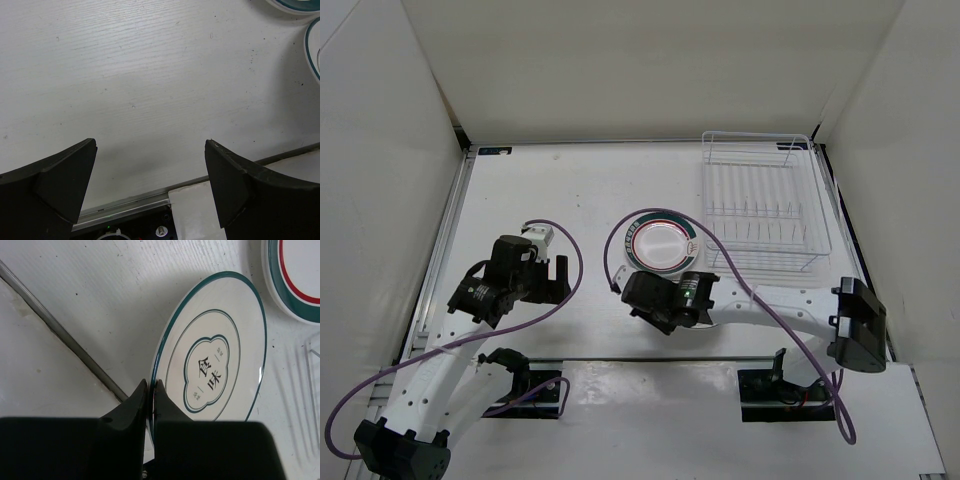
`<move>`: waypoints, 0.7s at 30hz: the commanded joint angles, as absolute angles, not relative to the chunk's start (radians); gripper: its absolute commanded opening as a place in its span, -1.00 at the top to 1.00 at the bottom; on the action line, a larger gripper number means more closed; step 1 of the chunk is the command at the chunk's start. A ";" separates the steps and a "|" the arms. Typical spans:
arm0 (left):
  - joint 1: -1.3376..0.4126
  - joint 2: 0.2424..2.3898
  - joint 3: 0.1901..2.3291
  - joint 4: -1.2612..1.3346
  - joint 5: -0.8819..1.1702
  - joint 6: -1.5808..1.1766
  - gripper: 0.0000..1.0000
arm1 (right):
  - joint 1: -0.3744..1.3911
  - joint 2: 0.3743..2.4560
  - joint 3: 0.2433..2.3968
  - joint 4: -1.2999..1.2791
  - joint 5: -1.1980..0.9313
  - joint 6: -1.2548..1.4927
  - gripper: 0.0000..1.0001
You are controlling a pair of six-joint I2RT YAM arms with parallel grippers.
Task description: Unload the plates from the dish rack
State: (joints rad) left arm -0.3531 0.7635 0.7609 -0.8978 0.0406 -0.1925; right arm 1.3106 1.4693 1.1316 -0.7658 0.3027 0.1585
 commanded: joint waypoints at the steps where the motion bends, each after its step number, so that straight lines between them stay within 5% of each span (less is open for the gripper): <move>1: -0.356 0.756 0.769 -0.900 0.046 -0.196 -1.00 | 1.315 1.511 1.094 -0.738 0.249 0.213 1.00; 8: -0.356 0.759 0.769 -0.899 0.049 -0.196 -1.00 | 1.315 1.571 1.063 -0.727 0.212 0.235 0.97; 16: -0.359 0.765 0.769 -0.897 0.060 -0.195 -1.00 | 1.327 1.543 0.989 -0.677 0.175 0.271 0.44; 21: -0.357 0.762 0.769 -0.897 0.061 -0.196 -1.00 | 1.330 1.554 0.977 -0.672 0.176 0.278 0.44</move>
